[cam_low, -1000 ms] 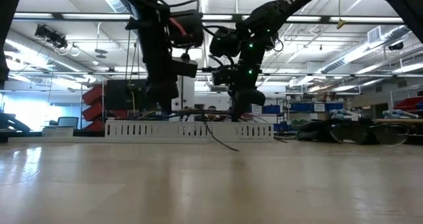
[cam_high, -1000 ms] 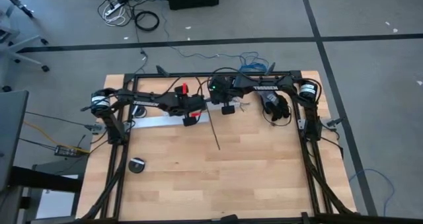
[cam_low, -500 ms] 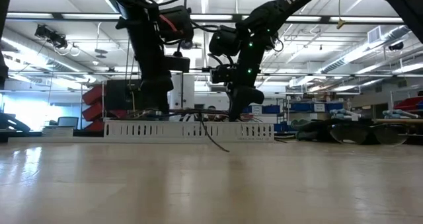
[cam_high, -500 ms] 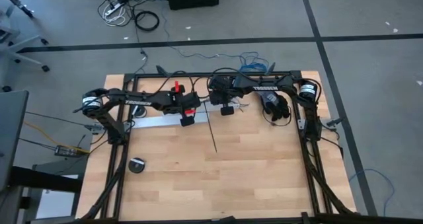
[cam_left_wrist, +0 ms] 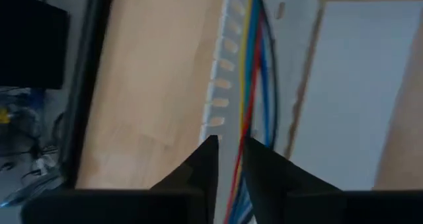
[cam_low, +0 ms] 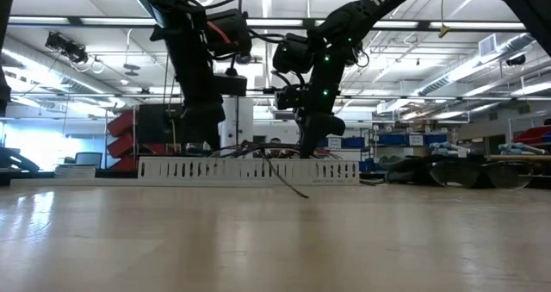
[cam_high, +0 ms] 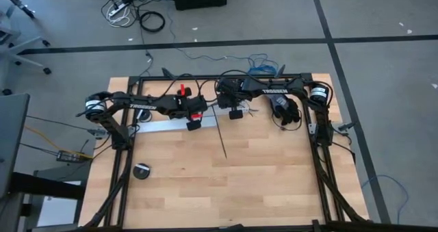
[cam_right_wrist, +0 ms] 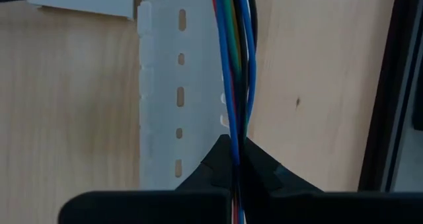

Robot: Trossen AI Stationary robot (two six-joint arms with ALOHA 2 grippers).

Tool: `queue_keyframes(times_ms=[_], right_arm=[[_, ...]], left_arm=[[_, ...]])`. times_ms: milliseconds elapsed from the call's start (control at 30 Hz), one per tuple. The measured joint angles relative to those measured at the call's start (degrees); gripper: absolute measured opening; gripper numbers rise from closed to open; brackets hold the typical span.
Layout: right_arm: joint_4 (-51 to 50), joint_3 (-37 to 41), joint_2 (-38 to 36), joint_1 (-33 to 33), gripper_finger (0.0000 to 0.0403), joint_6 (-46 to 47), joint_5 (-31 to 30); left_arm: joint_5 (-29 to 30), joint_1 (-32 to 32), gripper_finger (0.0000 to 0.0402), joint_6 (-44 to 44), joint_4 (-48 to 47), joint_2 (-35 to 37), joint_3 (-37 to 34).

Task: Ziptie cables
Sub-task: Put the colored wires into the cable duct

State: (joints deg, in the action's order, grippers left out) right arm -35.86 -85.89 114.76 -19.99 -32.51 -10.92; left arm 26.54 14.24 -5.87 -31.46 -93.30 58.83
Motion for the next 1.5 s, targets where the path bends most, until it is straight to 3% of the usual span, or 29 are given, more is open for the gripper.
queue_keyframes(times_ms=[300, 600, 933, 1500], right_arm=[[-2.17, 0.00, -0.09, 0.00, 0.0002, 0.94, -0.20], [-5.69, 0.00, -0.11, -0.01, 0.0002, 1.95, -1.83], [-12.14, 0.15, -0.02, 1.11, 0.0002, 2.74, -0.41], [-9.46, -0.65, -0.02, 1.07, 0.0045, 3.82, 0.02]], left_arm=[[2.53, 0.00, 0.0076, -0.02, 0.15, 0.00, 0.00], [-1.88, 0.37, 0.0076, 0.15, 3.73, 2.37, 0.09], [-1.94, 0.46, 0.0076, 0.52, 3.26, 2.01, 0.07], [-1.94, 0.46, 0.0076, 0.55, 3.00, 2.01, 0.07]])
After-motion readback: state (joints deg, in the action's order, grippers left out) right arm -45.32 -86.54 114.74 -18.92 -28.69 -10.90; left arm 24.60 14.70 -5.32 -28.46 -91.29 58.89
